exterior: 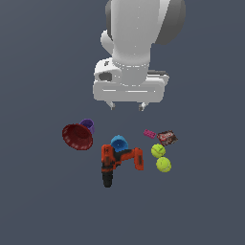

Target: Pick up a designated object from a clutter of objects.

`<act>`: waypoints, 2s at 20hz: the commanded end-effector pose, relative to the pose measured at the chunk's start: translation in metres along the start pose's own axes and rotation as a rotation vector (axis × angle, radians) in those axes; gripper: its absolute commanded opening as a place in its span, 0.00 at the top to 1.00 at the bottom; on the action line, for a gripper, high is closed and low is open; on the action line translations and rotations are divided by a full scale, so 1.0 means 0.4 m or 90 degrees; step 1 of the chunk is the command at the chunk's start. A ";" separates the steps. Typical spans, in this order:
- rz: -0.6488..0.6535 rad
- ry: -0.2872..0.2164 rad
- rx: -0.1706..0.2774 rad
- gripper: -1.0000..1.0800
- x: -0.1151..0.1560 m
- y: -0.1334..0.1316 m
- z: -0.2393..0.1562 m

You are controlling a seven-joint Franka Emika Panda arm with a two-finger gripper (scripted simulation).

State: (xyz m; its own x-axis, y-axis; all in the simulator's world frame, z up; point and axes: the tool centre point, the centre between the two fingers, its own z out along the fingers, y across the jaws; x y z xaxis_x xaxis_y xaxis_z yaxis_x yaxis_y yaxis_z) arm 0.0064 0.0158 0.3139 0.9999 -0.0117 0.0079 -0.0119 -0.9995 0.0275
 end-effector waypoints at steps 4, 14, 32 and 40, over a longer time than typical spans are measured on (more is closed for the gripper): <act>0.012 0.000 0.001 0.04 0.035 -0.037 0.040; 0.054 -0.001 0.005 0.04 0.136 -0.174 0.194; 0.130 -0.006 0.016 0.04 0.216 -0.435 0.514; 0.135 -0.008 0.017 0.04 0.216 -0.457 0.544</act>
State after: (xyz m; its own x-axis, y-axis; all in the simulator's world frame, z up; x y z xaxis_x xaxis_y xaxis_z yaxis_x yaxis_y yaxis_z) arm 0.0962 0.1915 0.0918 0.9750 -0.2220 -0.0018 -0.2220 -0.9750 0.0009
